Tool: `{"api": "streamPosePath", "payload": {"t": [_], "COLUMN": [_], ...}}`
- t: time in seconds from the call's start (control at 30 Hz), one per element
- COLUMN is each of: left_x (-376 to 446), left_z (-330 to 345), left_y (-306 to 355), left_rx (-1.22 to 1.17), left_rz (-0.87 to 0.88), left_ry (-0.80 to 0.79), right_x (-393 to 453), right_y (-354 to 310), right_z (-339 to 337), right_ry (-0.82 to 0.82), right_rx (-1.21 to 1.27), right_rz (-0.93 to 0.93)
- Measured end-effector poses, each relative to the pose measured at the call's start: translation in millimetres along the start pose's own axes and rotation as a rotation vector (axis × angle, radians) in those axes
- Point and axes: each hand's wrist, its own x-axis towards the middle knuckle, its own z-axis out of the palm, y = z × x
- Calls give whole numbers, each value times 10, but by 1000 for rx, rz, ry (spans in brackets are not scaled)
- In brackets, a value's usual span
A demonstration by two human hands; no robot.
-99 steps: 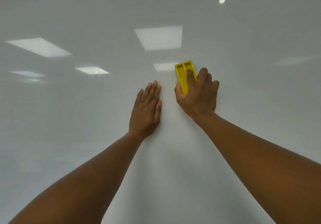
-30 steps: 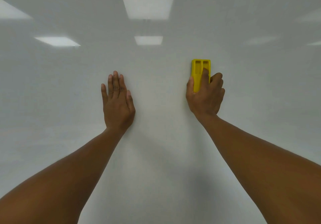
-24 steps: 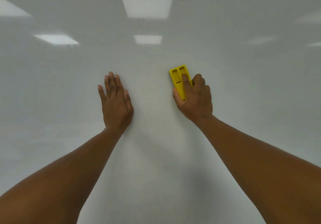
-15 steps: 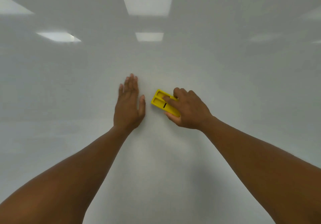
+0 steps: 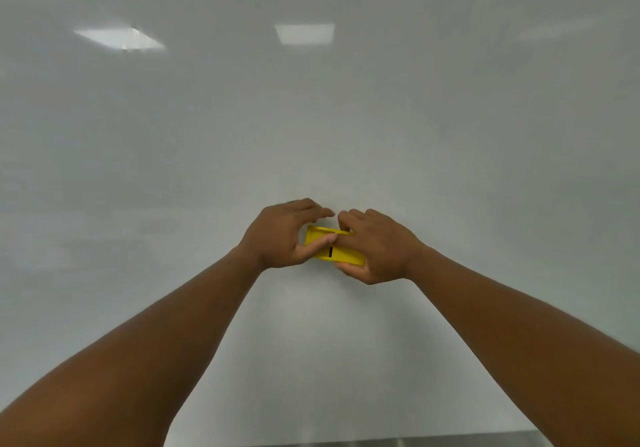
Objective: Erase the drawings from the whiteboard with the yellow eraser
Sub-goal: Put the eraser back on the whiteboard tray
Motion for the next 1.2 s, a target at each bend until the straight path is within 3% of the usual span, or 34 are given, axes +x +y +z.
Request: {"api": "streamPosePath", "payload": {"t": [0.57,1.2], "left_x": [-798,-1685], "left_z": [661,1533], "left_y": [312,688], "left_rx": [-148,-186], "left_rz": [-78,-280], "left_ry": [-390,-541], "right_x": [-614,-1380], "right_y": [-343,-782], "right_z": [547,1354], "right_ry": [-364,-557], "right_rx": [167,409], "right_rz": [55,212]}}
